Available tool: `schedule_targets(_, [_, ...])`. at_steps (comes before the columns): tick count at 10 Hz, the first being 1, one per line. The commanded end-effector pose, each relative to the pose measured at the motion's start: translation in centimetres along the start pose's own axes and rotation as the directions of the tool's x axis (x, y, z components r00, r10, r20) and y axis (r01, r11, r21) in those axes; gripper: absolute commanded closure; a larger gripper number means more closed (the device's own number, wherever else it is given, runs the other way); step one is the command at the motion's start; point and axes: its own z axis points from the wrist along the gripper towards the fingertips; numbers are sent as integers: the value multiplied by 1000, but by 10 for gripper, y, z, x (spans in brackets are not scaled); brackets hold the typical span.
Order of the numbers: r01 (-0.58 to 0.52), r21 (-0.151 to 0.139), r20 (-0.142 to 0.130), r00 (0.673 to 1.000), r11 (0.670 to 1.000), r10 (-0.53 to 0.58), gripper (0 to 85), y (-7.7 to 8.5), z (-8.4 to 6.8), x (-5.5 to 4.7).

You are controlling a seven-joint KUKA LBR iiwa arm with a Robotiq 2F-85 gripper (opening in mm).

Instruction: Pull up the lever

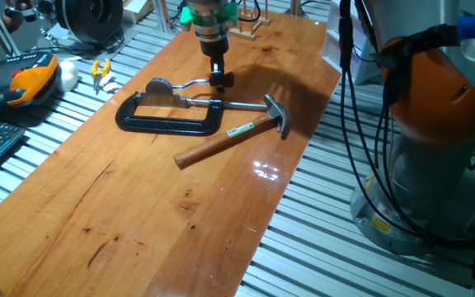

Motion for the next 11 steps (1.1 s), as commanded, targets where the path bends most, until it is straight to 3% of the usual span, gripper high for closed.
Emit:
schedule_targets(1, [0, 0, -1, 1000, 1000, 0, 850, 2, -5, -1])
schedule_targets(4, [1, -9, -11, 1000, 1000, -1, 850, 7, -18, -6])
schedule_targets(7, [-1, 2, -31, 1000, 1000, 1, 850, 16, -36, -11])
schedule_targets(11, [-10, -12, -65, 998, 1000, 9, 850, 22, -53, -19])
